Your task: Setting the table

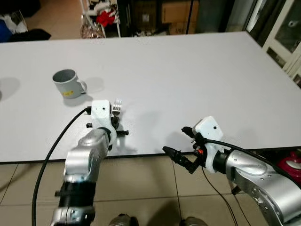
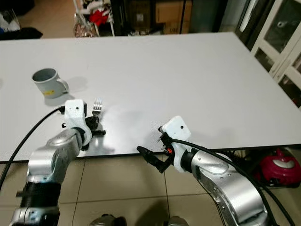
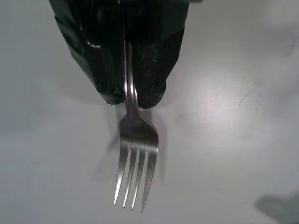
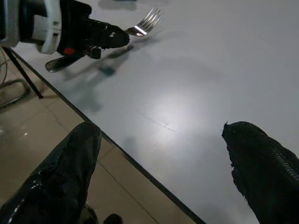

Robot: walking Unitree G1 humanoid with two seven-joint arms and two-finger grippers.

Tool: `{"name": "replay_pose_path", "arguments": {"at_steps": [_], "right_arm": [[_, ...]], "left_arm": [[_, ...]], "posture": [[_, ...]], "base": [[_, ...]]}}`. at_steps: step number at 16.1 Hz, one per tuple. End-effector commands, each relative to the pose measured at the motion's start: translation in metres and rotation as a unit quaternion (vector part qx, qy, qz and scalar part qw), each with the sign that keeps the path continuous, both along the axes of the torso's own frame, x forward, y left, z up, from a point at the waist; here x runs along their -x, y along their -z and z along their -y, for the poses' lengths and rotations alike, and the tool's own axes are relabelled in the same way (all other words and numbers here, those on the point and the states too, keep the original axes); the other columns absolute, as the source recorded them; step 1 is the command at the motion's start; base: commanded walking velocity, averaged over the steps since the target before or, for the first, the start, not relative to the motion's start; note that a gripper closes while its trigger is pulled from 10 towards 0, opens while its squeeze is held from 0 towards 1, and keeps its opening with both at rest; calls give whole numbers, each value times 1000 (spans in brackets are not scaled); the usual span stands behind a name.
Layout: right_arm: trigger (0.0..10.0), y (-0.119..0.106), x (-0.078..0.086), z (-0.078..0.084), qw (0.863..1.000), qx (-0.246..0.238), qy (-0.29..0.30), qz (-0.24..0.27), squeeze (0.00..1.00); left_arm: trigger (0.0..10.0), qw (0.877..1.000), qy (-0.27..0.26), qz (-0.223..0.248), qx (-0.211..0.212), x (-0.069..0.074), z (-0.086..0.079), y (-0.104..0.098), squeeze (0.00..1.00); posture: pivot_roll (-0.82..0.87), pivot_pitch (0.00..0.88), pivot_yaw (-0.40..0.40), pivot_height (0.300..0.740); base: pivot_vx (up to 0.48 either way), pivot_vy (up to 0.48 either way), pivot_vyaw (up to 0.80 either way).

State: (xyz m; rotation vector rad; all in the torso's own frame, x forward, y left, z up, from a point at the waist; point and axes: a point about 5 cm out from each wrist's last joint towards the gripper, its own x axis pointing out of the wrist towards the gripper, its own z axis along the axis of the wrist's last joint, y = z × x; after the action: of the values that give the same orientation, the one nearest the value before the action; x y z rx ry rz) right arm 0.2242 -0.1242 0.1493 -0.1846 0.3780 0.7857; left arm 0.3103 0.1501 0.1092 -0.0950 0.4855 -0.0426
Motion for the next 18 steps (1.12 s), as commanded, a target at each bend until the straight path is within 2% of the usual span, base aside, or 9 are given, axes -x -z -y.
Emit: {"name": "replay_pose_path", "arguments": {"at_steps": [1, 5, 9, 12, 13, 14, 15, 16, 18], "right_arm": [[10000, -1, 6, -4, 1000, -4, -30, -8, 0], [10000, -7, 11, -6, 998, -4, -70, -3, 0], [10000, -7, 12, -6, 997, 2, -76, -2, 0], [10000, -8, 11, -5, 997, 4, -76, -1, 0], [10000, -8, 11, -5, 997, 5, -77, -2, 0], [10000, -8, 11, -4, 997, 7, -77, -3, 0], [10000, -8, 11, -4, 997, 7, -77, -3, 0], [10000, -7, 11, -4, 997, 8, -77, -3, 0], [10000, -8, 10, -4, 997, 7, -77, -2, 0]], "left_arm": [[10000, 1000, -9, 2, 1, -6, -1, 0, 0], [10000, 1000, -25, -3, 15, -20, 2, 4, 0], [10000, 999, -42, 0, 25, -25, -6, 9, 0], [10000, 998, -28, -2, 47, -29, -2, 12, 16], [10000, 999, -21, -6, 46, -29, -1, 14, 227], [10000, 999, -15, -5, 41, -29, 0, 16, 353], [10000, 999, -12, -4, 39, -29, 0, 16, 439], [10000, 999, -7, -3, 34, -29, -1, 18, 459], [10000, 1000, -18, -5, 19, -29, -7, 19, 1000]], "posture": [[-73, 112, 81, 740], [-80, 112, 88, 740], [-92, 107, 94, 740], [-104, 106, 96, 740], [-105, 106, 96, 740], [-105, 106, 96, 740], [-105, 106, 96, 740], [-107, 105, 96, 740], [-108, 101, 94, 740]], "base": [[0, 0, 0], [0, 0, 0], [0, 0, 0], [0, 0, 0], [0, 0, 0], [0, 0, 0], [0, 0, 0], [0, 0, 0], [0, 0, 0]]}}
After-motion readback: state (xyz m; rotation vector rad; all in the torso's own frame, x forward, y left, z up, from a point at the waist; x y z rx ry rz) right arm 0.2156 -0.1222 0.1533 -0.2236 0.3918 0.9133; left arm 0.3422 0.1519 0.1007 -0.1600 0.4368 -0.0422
